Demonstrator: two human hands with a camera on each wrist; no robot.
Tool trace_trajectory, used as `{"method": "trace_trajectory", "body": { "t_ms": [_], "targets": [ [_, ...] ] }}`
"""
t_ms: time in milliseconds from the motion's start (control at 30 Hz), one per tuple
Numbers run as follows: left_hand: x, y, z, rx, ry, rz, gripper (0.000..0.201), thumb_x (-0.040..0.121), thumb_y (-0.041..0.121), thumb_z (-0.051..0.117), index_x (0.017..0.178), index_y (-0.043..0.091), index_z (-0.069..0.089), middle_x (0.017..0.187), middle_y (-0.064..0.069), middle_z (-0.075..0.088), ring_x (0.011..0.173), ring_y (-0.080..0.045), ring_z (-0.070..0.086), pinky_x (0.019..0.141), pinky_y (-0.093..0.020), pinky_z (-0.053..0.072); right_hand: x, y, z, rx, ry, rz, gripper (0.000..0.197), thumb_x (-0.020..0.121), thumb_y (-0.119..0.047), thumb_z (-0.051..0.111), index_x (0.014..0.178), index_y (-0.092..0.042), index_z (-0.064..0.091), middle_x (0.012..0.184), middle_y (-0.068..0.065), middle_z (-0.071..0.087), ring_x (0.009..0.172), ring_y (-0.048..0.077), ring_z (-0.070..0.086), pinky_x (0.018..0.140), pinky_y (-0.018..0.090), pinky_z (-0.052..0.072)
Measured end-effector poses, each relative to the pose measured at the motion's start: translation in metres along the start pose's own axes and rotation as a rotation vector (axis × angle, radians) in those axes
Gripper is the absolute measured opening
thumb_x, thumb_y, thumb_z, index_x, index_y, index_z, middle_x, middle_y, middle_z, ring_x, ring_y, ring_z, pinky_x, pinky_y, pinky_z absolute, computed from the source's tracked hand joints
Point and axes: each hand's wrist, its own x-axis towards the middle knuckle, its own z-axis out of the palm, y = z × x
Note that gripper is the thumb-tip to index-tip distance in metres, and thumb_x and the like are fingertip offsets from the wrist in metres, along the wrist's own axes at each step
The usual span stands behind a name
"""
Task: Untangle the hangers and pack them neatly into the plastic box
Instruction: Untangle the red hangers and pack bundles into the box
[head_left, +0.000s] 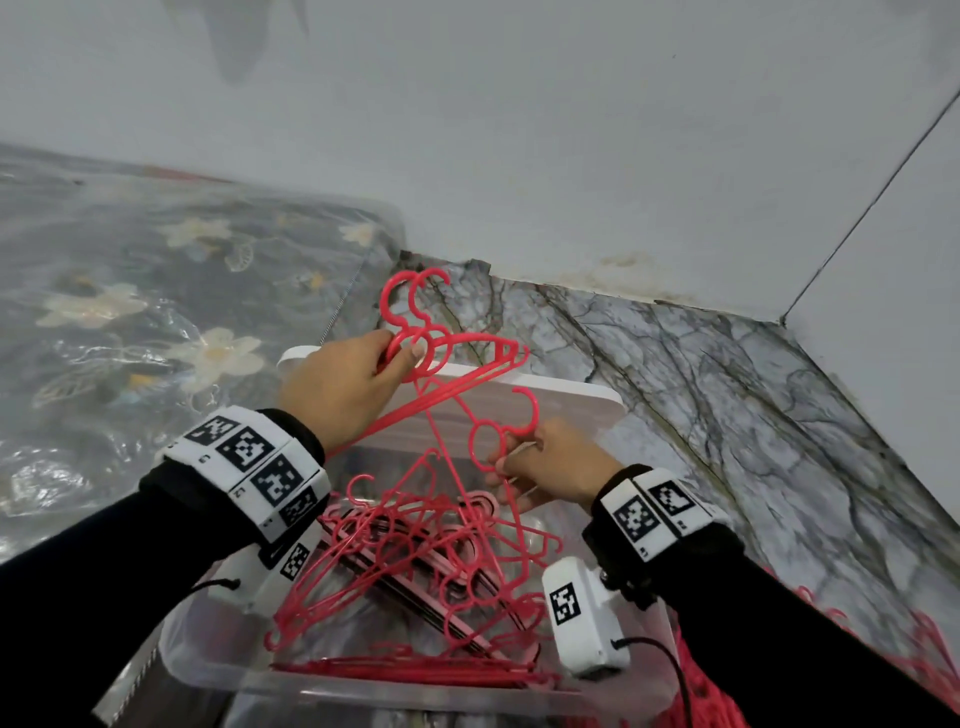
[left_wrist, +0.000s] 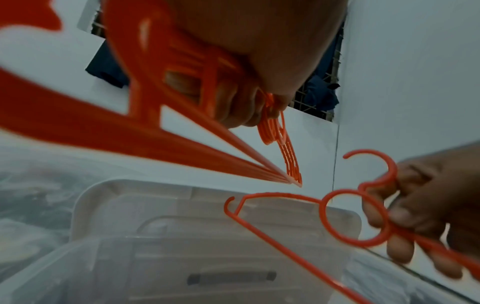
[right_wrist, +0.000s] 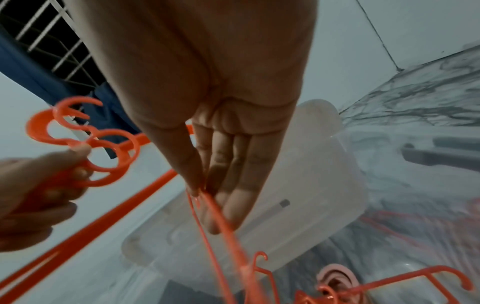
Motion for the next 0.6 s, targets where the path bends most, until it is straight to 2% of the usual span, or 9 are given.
{"method": "trace_trajectory", "body": {
  "t_ms": [100,167,267,333,400,433,500,600],
  "targets": [
    [-0.002,0.003,0.001,0.085,0.013,0.003,0.037,0.099,0.044,0.032,0.089,0.012,0.048,0.074,-0.010,0.060,0.072,-0.034,0.053,0.064,-0.037,0.036,-0.010,-0.005,-0.001,0.078,-0.015,-0.061,0.007,0.092,0.006,0.050,0.092,0.001,0.054,0.069,0.011,0.058,0.045,0.009,0.061,0.049,0.024,0.056],
    [-0.003,0.006,0.000,0.096,0.012,-0.003,0.032,0.099,0.041,0.033,0.088,0.014,0.045,0.077,-0.013,0.062,0.068,-0.032,0.048,0.064,-0.037,0.036,-0.013,-0.004,0.001,0.060,-0.005,-0.075,0.006,0.091,0.007,0.051,0.090,0.001,0.054,0.066,0.012,0.055,0.047,0.013,0.061,0.051,0.026,0.057],
    [-0.005,0.008,-0.005,0.187,-0.005,-0.009,0.042,0.094,0.057,0.032,0.081,0.018,0.043,0.068,-0.004,0.056,0.066,-0.030,0.050,0.068,-0.038,0.046,-0.015,-0.003,0.008,-0.082,0.020,-0.082,0.011,0.091,0.004,0.052,0.083,-0.001,0.056,0.064,0.011,0.056,0.057,0.023,0.061,0.058,0.033,0.059],
    [-0.005,0.008,-0.006,0.245,0.004,0.002,0.046,0.093,0.061,0.029,0.092,0.019,0.046,0.070,-0.002,0.056,0.072,-0.031,0.058,0.070,-0.039,0.048,-0.016,-0.002,0.011,-0.143,0.050,-0.081,0.020,0.090,0.003,0.052,0.074,-0.008,0.055,0.060,0.008,0.057,0.059,0.024,0.062,0.064,0.039,0.059],
    [-0.006,0.009,-0.006,0.245,0.021,0.021,0.042,0.097,0.052,0.028,0.113,0.017,0.045,0.077,-0.007,0.062,0.078,-0.033,0.062,0.073,-0.040,0.049,-0.017,-0.002,0.013,-0.131,0.072,-0.079,0.022,0.090,0.002,0.053,0.071,-0.010,0.056,0.056,0.005,0.057,0.057,0.023,0.063,0.066,0.043,0.060],
    [-0.007,0.010,-0.005,0.238,0.030,0.033,0.039,0.099,0.046,0.028,0.118,0.016,0.043,0.078,-0.010,0.064,0.077,-0.035,0.063,0.073,-0.042,0.049,-0.019,-0.002,0.014,-0.117,0.078,-0.090,0.021,0.089,0.001,0.053,0.072,-0.009,0.056,0.056,0.005,0.057,0.057,0.023,0.063,0.067,0.044,0.060],
    [-0.008,0.010,-0.004,0.248,0.055,0.057,0.033,0.100,0.039,0.027,0.117,0.013,0.041,0.075,-0.014,0.065,0.071,-0.037,0.061,0.071,-0.043,0.050,-0.022,-0.004,0.017,-0.081,0.098,-0.135,0.014,0.089,-0.001,0.055,0.077,-0.007,0.057,0.057,0.004,0.058,0.058,0.024,0.065,0.069,0.048,0.059],
    [-0.008,0.009,-0.004,0.264,0.060,0.058,0.027,0.100,0.035,0.027,0.112,0.014,0.039,0.063,-0.005,0.056,0.059,-0.032,0.054,0.070,-0.043,0.051,-0.028,-0.007,0.021,-0.003,0.140,-0.186,0.007,0.089,-0.001,0.056,0.085,-0.007,0.058,0.058,0.003,0.057,0.053,0.021,0.064,0.068,0.047,0.059]
  ]
}}
